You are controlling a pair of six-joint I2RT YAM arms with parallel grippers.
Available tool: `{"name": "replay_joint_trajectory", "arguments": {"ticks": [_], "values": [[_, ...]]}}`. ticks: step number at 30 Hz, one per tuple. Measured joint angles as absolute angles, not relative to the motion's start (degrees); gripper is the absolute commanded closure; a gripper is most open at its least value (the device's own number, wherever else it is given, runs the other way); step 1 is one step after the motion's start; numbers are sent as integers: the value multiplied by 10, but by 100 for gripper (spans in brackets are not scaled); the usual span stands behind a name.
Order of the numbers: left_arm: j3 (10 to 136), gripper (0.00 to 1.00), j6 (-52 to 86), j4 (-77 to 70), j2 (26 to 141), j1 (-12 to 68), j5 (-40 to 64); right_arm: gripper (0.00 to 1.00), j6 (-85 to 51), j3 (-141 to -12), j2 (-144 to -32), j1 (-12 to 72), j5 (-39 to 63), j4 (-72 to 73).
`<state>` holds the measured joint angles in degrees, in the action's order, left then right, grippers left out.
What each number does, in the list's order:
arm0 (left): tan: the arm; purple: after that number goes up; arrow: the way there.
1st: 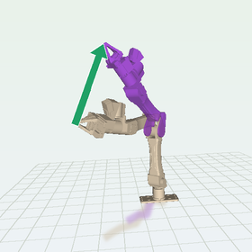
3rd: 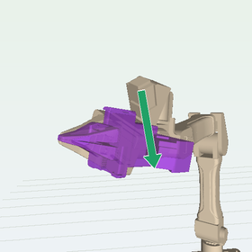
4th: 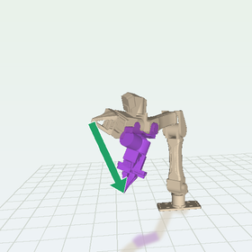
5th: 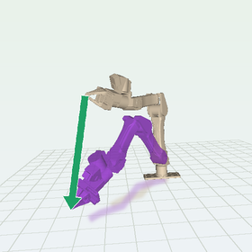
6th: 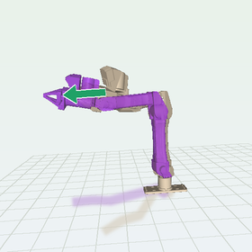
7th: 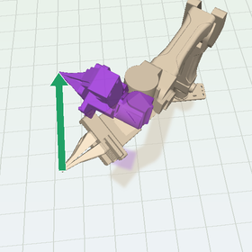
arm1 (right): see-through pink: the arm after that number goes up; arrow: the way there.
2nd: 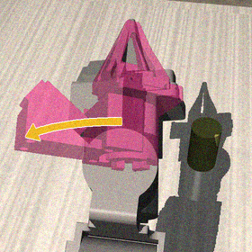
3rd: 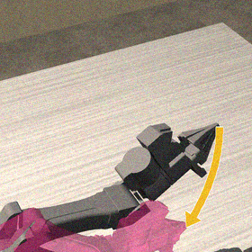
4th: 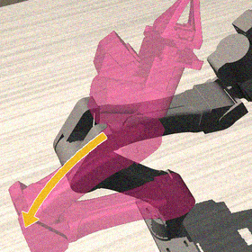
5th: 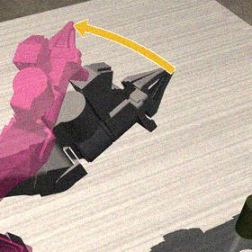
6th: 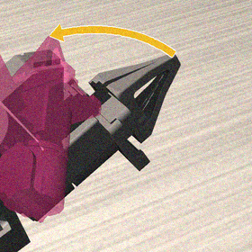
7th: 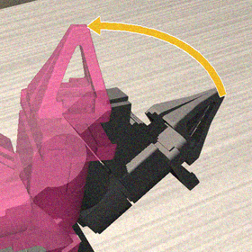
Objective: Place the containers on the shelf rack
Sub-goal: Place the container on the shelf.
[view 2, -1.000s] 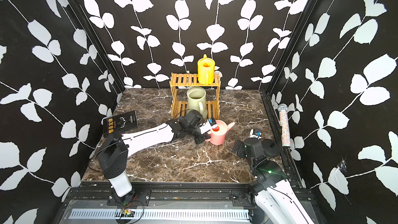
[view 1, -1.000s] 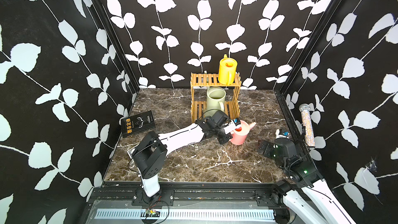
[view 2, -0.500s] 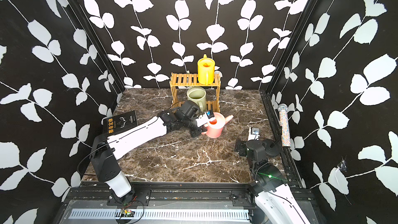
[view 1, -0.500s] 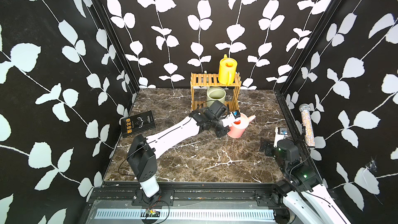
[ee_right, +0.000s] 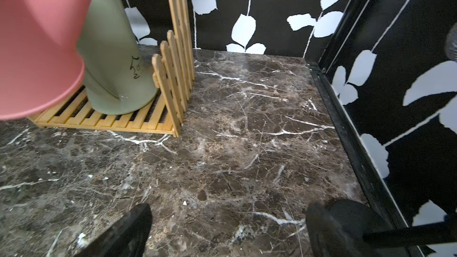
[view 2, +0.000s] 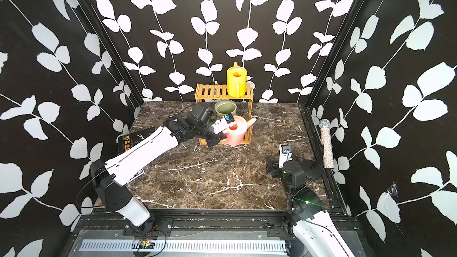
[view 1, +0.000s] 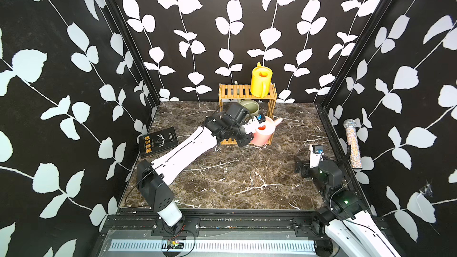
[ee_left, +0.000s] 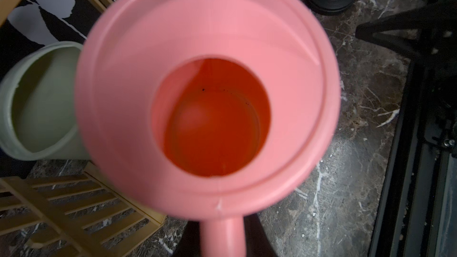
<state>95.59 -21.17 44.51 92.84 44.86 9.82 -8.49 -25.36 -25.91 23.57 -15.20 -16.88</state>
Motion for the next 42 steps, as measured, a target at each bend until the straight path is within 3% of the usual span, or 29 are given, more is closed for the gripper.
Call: {"name": "replay_joint_trajectory", "arguments": {"ticks": [20, 42], "values": [[1030, 100, -164, 468, 920, 335, 67, 1, -18, -205, -329, 236, 63, 78], [1126, 100, 1, 457, 948, 330, -25, 1, -17, -206, -379, 248, 77, 152]]}}
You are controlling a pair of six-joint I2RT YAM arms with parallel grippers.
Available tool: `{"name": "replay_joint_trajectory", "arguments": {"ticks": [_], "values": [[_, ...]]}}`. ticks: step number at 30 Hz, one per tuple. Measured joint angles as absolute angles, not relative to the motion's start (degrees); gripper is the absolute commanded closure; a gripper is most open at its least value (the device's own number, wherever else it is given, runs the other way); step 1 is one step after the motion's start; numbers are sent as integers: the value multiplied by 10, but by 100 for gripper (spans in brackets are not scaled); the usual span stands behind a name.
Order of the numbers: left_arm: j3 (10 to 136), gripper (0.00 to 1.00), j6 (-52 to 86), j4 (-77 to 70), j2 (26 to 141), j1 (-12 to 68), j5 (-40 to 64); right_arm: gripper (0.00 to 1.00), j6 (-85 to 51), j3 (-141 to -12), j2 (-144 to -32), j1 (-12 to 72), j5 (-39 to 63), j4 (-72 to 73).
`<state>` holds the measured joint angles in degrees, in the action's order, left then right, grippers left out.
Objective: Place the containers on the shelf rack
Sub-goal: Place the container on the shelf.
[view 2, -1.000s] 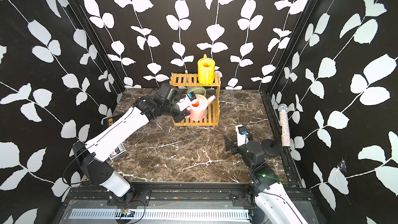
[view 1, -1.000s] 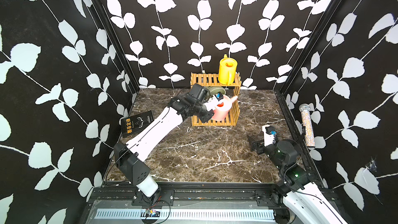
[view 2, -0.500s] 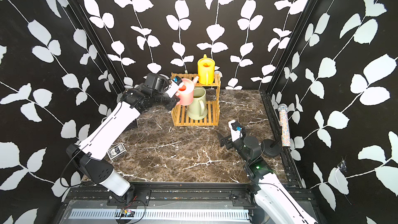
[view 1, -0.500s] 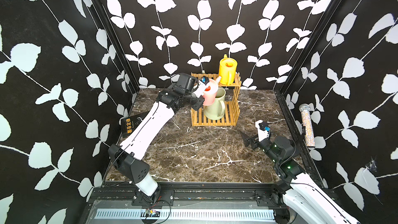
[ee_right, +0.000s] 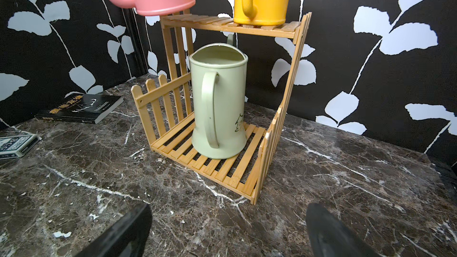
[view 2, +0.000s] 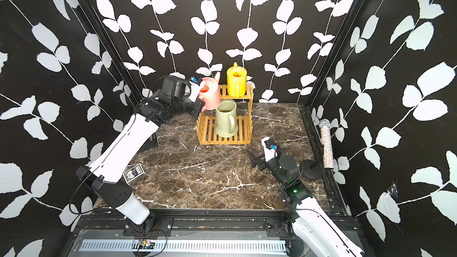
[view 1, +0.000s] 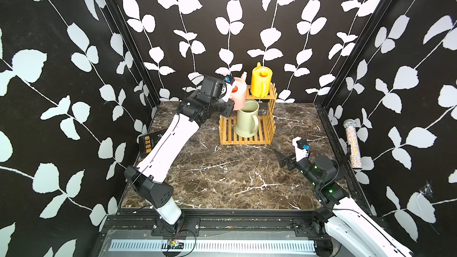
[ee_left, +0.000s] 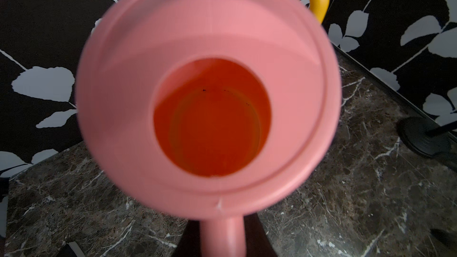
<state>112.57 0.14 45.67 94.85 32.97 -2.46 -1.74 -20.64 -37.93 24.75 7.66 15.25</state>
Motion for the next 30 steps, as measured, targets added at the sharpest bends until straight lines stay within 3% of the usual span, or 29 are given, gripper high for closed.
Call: {"name": "replay_joint_trajectory", "arguments": {"ticks": [20, 30], "values": [[1301, 100, 71, 419, 1091, 380, -185, 1, -34, -217, -387, 255, 59, 107], [1312, 100, 79, 409, 1123, 375, -211, 1, -34, -217, -384, 256, 50, 94]]}}
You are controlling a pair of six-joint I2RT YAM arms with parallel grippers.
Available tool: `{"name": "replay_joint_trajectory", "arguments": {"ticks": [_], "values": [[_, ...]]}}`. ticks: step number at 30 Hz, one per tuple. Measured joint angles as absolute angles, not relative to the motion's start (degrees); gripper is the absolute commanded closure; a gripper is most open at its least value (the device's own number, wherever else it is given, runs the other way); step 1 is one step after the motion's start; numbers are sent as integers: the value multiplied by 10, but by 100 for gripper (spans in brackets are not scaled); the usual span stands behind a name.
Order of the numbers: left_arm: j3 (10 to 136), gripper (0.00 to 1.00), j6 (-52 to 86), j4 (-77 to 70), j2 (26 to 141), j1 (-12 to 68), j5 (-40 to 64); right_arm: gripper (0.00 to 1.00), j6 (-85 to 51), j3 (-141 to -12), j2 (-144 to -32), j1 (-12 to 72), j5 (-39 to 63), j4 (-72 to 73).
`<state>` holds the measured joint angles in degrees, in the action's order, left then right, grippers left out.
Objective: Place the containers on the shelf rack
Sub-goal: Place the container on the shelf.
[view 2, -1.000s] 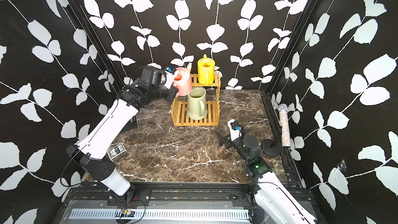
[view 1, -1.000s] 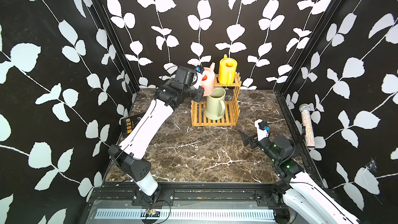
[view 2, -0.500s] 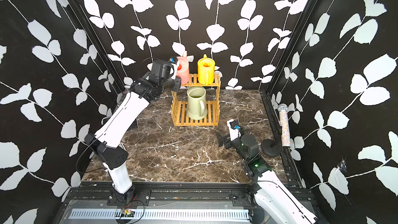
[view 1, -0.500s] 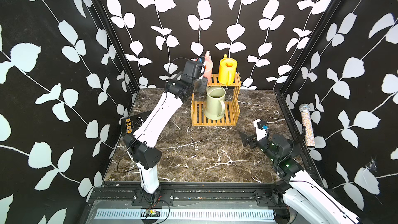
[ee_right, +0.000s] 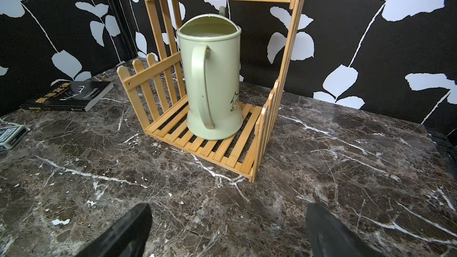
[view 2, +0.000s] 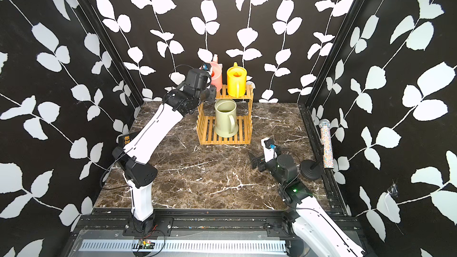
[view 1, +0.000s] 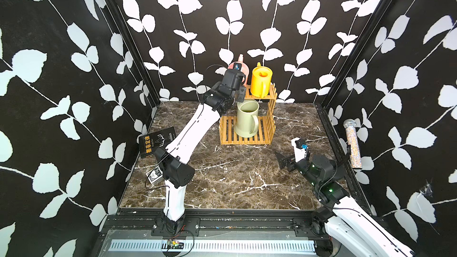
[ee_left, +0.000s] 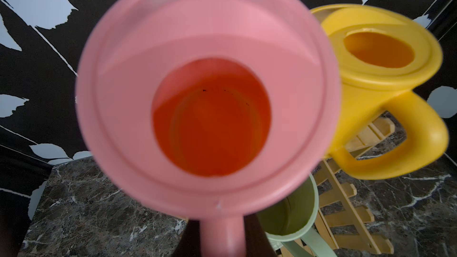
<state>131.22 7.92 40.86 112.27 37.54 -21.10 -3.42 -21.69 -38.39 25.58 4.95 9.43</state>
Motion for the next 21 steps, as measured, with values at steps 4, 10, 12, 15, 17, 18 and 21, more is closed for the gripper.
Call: {"name": "replay_joint_trajectory", "arguments": {"ticks": [4, 10, 12, 15, 17, 18, 21], "values": [[1311, 100, 79, 408, 1124, 375, -210, 1, -34, -217, -384, 256, 49, 93], [1298, 100, 79, 405, 1124, 375, -212, 1, -34, -216, -384, 256, 49, 91], [1291, 100, 80, 404, 1124, 375, -217, 1, -34, -216, -382, 256, 49, 90], [1282, 100, 81, 404, 1124, 375, -223, 1, -34, -216, -381, 257, 49, 90], [1282, 100, 83, 404, 1125, 375, -226, 1, -34, -216, -381, 257, 49, 89], [1282, 99, 84, 404, 1125, 374, -228, 1, -34, -216, -381, 258, 49, 88], [1282, 97, 93, 404, 1125, 372, -234, 1, -35, -216, -379, 258, 49, 86]]}}
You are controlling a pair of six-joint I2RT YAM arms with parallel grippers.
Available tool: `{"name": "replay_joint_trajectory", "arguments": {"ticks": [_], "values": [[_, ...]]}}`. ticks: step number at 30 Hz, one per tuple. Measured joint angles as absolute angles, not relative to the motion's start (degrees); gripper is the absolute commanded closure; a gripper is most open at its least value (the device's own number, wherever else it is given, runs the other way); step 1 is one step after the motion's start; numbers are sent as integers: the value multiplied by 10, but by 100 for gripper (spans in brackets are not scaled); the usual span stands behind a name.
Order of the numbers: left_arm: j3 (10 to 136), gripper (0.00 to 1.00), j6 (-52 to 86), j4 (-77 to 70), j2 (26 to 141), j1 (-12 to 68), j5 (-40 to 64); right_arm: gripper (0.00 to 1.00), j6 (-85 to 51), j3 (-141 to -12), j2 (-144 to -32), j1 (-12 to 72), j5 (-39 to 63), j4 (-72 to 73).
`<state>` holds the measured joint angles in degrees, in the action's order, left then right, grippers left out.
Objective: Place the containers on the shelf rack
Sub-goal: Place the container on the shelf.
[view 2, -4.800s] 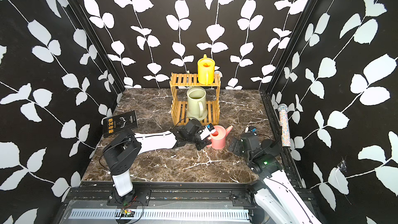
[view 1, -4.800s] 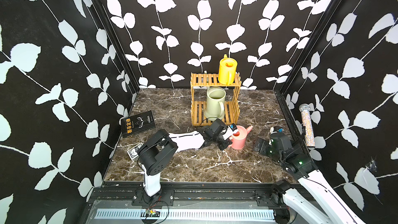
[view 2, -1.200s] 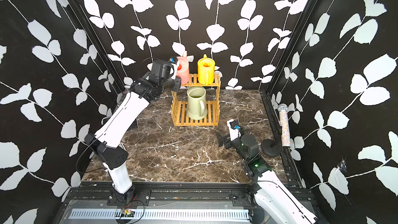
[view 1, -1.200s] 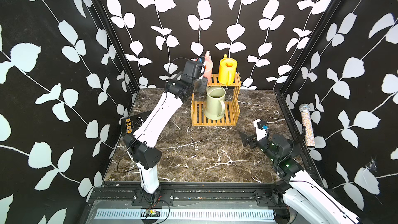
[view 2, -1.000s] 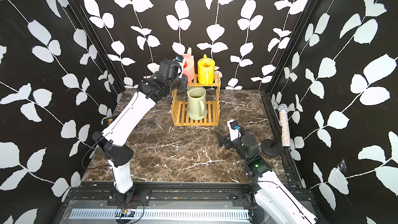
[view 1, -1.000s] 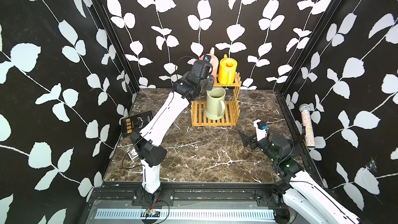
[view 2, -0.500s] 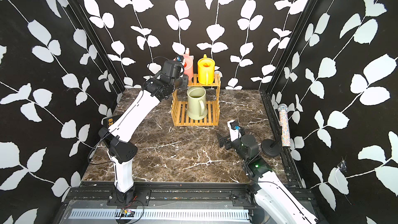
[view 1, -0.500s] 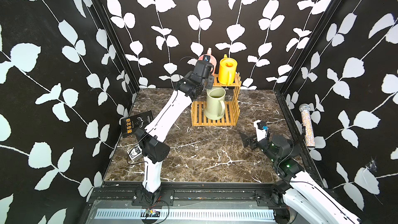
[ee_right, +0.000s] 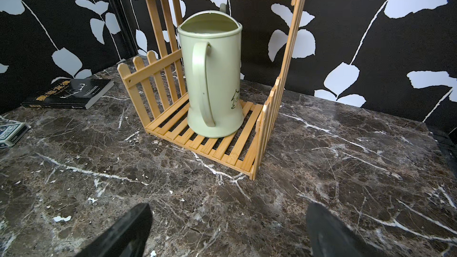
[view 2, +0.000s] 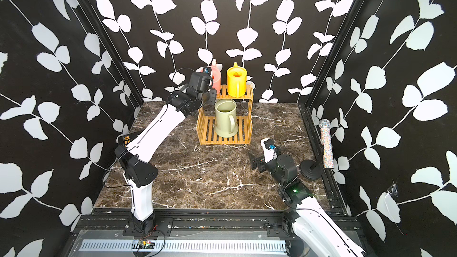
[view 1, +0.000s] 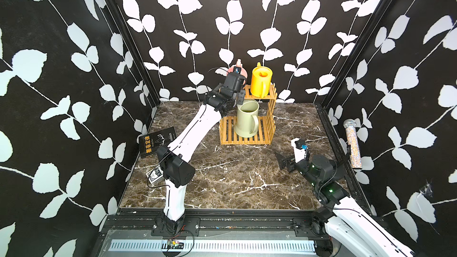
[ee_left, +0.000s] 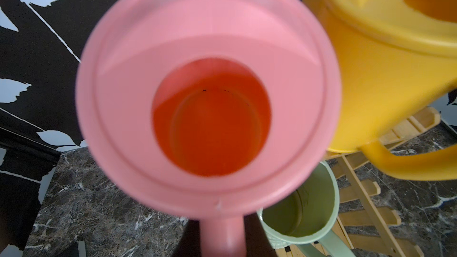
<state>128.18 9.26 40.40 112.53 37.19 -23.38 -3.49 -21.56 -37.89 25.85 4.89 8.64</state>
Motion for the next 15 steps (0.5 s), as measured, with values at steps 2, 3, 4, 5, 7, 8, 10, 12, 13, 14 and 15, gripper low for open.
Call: {"name": "replay_joint_trajectory", "arguments": {"ticks": [2, 3, 4, 5, 7, 8, 10, 12, 13, 14, 15], "values": [[1282, 96, 98, 404, 1126, 371, -234, 1, -35, -214, -376, 258, 49, 86], [1282, 96, 102, 404, 1127, 371, -234, 1, -35, -213, -374, 258, 49, 86], [1282, 96, 105, 404, 1127, 371, -234, 1, -35, -212, -373, 258, 49, 84], [1282, 96, 109, 404, 1128, 371, -232, 1, -35, -212, -372, 258, 49, 83], [1282, 96, 115, 403, 1130, 370, -231, 1, -35, -211, -371, 258, 48, 83], [1282, 95, 118, 403, 1130, 370, -230, 1, -35, -211, -371, 258, 48, 83], [1282, 92, 123, 403, 1130, 369, -230, 1, -35, -211, -370, 258, 48, 83], [1282, 90, 126, 403, 1130, 369, -230, 1, -35, -211, -370, 258, 48, 82], [1282, 90, 127, 403, 1130, 369, -230, 1, -35, -211, -369, 258, 48, 82], [1282, 89, 128, 403, 1130, 369, -230, 1, -35, -211, -369, 258, 48, 82], [1282, 88, 130, 402, 1130, 369, -230, 1, -35, -211, -369, 258, 48, 82]]}}
